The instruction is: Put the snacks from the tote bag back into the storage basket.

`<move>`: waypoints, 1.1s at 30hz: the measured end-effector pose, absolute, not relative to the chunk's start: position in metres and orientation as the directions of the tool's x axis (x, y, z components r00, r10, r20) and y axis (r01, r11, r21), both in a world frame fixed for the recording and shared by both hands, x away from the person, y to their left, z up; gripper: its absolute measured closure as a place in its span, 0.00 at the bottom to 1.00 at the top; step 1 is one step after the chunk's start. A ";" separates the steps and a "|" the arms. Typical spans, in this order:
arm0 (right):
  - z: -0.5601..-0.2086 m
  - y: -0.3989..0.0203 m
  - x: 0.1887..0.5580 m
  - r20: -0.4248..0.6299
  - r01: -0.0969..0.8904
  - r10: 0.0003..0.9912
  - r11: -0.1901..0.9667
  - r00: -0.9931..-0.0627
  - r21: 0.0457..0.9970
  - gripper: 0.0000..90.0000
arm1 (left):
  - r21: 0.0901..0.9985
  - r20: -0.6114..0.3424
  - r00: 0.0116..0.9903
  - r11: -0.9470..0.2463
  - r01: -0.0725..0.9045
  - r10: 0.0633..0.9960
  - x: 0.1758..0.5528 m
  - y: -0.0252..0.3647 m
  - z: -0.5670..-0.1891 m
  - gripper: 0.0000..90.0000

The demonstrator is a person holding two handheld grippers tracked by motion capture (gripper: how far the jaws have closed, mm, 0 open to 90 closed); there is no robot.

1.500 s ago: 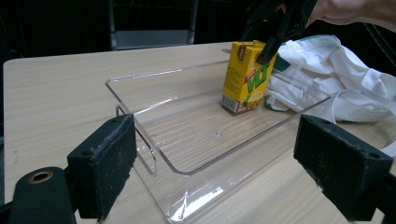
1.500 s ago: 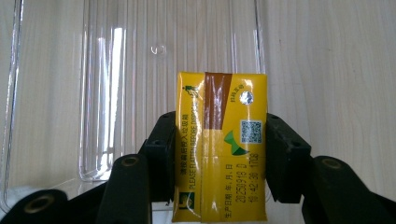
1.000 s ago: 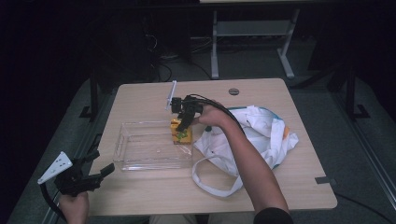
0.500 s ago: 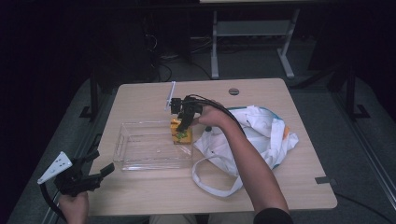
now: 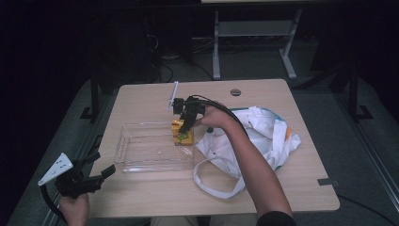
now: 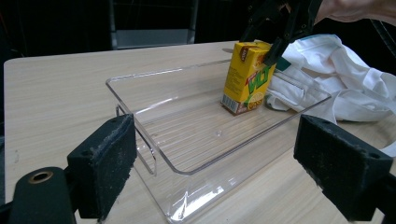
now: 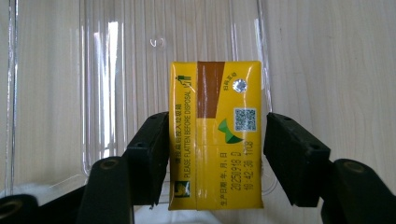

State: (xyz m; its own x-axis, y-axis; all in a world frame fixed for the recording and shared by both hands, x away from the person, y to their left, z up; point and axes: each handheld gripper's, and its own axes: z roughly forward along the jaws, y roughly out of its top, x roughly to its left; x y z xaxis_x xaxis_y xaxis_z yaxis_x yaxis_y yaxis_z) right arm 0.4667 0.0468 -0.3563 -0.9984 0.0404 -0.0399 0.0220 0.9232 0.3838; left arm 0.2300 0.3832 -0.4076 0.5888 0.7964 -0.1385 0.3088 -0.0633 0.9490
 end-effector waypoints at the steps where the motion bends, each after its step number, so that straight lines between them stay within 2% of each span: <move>1: -0.356 0.046 0.467 -0.039 0.026 0.044 0.922 -0.998 0.387 0.44 | 0.949 -0.137 0.590 -0.065 0.308 0.796 0.230 0.383 -0.408 0.14; 17: -0.344 0.037 0.466 -0.039 0.058 0.084 0.897 -0.996 0.439 0.37 | 0.946 -0.141 0.589 -0.067 0.316 0.796 0.231 0.382 -0.408 0.14; 33: -0.333 0.024 0.463 -0.042 0.088 0.123 0.875 -0.992 0.476 0.35 | 0.946 -0.139 0.590 -0.070 0.317 0.795 0.231 0.381 -0.408 0.14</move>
State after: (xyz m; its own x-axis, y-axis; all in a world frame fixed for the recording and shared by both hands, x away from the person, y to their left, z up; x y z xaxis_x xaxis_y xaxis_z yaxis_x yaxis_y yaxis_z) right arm 0.4631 0.0240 -0.3327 -0.9916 0.1227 -0.0417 0.0883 0.8752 0.4755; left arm 0.2315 0.3813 -0.4082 0.5903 0.7951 -0.1391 0.3175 -0.0703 0.9457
